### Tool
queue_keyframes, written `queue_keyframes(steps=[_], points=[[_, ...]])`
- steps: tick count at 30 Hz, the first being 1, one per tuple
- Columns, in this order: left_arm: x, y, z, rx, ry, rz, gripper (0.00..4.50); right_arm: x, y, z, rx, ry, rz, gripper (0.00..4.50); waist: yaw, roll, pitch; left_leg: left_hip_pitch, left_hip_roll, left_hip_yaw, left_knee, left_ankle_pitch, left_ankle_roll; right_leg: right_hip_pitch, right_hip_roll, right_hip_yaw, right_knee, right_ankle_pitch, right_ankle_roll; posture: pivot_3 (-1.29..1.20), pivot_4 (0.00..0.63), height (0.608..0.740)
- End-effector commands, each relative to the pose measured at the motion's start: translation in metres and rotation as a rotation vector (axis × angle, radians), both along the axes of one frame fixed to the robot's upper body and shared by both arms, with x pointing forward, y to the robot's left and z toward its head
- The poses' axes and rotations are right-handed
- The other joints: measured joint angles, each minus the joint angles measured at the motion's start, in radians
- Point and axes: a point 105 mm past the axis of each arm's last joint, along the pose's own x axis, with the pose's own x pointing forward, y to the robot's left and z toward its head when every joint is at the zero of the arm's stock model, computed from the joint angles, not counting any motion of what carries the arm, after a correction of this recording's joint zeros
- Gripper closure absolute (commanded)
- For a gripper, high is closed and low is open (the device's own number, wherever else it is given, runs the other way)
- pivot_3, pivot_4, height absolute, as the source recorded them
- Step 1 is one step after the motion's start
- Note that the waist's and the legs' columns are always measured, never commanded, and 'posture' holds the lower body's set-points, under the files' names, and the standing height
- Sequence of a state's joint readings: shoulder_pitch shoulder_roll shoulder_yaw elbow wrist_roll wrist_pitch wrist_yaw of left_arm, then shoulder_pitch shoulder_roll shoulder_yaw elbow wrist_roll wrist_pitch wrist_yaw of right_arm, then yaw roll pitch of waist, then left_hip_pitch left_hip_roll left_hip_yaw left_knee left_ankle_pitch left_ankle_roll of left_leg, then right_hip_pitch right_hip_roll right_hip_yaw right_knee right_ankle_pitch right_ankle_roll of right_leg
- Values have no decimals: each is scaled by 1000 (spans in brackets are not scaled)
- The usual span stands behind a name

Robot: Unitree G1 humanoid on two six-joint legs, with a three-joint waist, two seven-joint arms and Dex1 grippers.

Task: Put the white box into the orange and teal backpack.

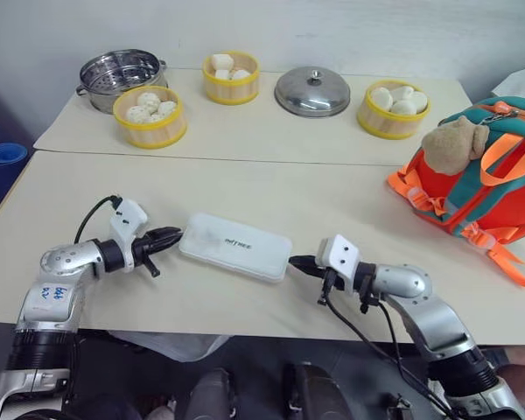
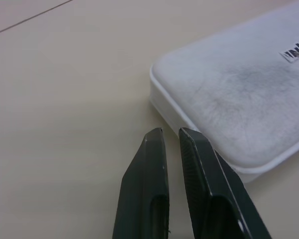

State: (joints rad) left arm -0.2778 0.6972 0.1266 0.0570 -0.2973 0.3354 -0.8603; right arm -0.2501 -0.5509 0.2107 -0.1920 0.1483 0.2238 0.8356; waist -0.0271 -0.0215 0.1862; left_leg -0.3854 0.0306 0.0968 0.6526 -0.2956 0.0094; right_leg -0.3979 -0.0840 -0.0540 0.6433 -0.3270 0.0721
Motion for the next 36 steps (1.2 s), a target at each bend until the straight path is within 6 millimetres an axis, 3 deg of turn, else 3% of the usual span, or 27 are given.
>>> queue_keyframes(steps=[1,8,13,16,18,22,25,27,30,36], points=[[-15,-27,0,-23,4,-135,3958,-3,-13,16,17,-30,6,4500,0,0,0,0,0,0,0,0,0,0,0,0,0,0,0,0,150,740],[-29,-53,-1,-78,18,-180,3958,-1,-59,19,-61,-26,-88,4500,1,0,0,0,0,0,0,0,1,0,0,0,0,0,0,0,150,740],[-42,-38,6,-148,86,-126,3958,0,-96,19,-103,-47,-178,4500,-1,0,0,0,0,0,-1,0,0,0,0,0,0,0,0,0,150,740],[-48,-23,6,-227,240,-70,3355,-2,-114,14,-149,-45,-206,4500,-1,0,0,1,1,0,-1,1,0,1,1,0,0,0,0,0,150,740],[-49,-8,0,-323,464,24,2742,-2,-123,11,-169,-47,-219,4500,0,0,0,1,1,-1,-1,1,1,1,1,0,0,0,0,0,150,740],[-53,-7,2,-500,799,33,1473,1,-122,9,-173,-55,-203,4500,2,0,0,2,0,-2,0,2,2,3,1,0,1,0,0,0,150,740],[-43,-17,14,-593,891,-8,611,0,-115,5,-199,-57,-151,4500,4,0,0,2,0,-2,0,4,-2,3,1,-1,1,0,0,0,150,740],[-32,-20,11,-583,926,32,43,0,-109,3,-207,-60,-123,4500,3,0,0,2,-1,-2,0,4,-2,3,1,-1,1,0,0,0,150,740],[-17,-31,3,-596,1018,76,43,2,-98,2,-224,-68,-79,4500,3,0,0,2,0,-2,1,5,-4,3,2,-1,1,0,0,0,150,740],[-7,-62,0,-597,1088,11,43,8,-84,2,-229,-78,-41,4500,2,0,0,2,0,-1,3,5,-4,2,3,0,3,0,0,0,150,740]])
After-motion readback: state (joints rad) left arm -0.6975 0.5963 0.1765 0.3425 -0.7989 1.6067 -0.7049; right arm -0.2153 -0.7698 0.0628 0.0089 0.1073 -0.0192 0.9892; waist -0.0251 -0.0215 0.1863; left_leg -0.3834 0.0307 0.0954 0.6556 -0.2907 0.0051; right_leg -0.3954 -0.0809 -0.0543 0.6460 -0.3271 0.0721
